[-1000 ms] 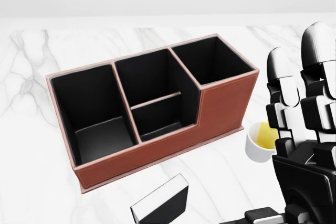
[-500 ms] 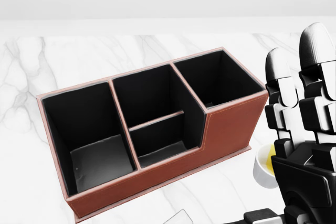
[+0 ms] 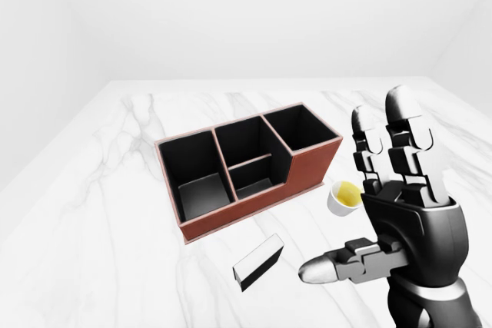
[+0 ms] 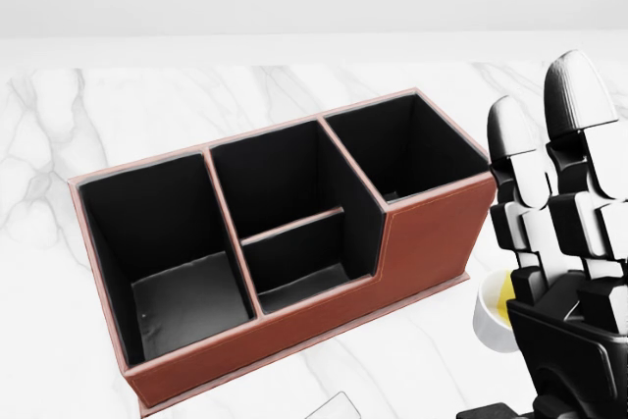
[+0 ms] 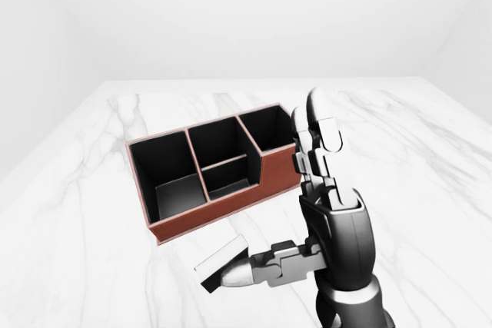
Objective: Pick up the book and place it in the front compartment of the caddy.
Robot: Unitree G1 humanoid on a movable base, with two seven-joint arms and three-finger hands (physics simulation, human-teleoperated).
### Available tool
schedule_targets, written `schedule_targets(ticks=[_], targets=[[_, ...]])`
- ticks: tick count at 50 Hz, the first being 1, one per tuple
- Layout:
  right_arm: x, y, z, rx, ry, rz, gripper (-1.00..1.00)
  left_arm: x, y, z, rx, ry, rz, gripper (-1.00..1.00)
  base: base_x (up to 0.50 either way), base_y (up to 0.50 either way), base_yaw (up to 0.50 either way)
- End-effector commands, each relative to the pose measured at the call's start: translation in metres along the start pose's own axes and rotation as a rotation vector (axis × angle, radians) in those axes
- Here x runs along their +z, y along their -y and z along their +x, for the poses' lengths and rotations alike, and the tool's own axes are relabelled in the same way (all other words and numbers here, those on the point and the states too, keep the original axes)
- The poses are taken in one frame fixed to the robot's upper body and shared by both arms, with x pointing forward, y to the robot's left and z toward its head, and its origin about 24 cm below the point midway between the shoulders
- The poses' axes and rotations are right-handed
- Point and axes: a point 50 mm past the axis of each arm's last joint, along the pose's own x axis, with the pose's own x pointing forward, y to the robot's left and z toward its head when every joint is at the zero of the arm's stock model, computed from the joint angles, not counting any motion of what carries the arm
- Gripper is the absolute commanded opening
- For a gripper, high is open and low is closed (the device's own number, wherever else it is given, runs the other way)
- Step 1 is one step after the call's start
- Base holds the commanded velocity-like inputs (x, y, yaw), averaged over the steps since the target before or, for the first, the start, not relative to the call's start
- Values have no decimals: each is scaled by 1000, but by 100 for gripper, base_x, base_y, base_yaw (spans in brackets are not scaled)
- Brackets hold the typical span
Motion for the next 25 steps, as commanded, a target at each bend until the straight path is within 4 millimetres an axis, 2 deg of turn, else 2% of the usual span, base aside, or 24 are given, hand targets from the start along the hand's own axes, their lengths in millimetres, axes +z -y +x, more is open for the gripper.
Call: schedule_targets(ticks=[1, 7, 13, 16, 21, 25], targets=[[2, 3, 0, 104, -3, -123, 100, -2, 1, 0, -9, -5, 4, 100, 0, 0, 0], [3, 5, 4, 162, 8, -228, 100, -6, 2, 1, -12, -20, -6, 100, 0, 0, 0], [-4, -4, 0, 264, -95, -339, 100, -8, 2, -1, -16, -34, -3, 100, 0, 0, 0], [-3, 2, 7, 267, -104, -411, 100, -9, 2, -2, -16, -34, 0, 100, 0, 0, 0], [2, 18, 15, 85, -113, -497, 100, -9, 2, 0, -16, -32, -3, 100, 0, 0, 0], [5, 26, 19, 24, -120, -570, 100, -11, 3, -1, -22, -45, 2, 100, 0, 0, 0]])
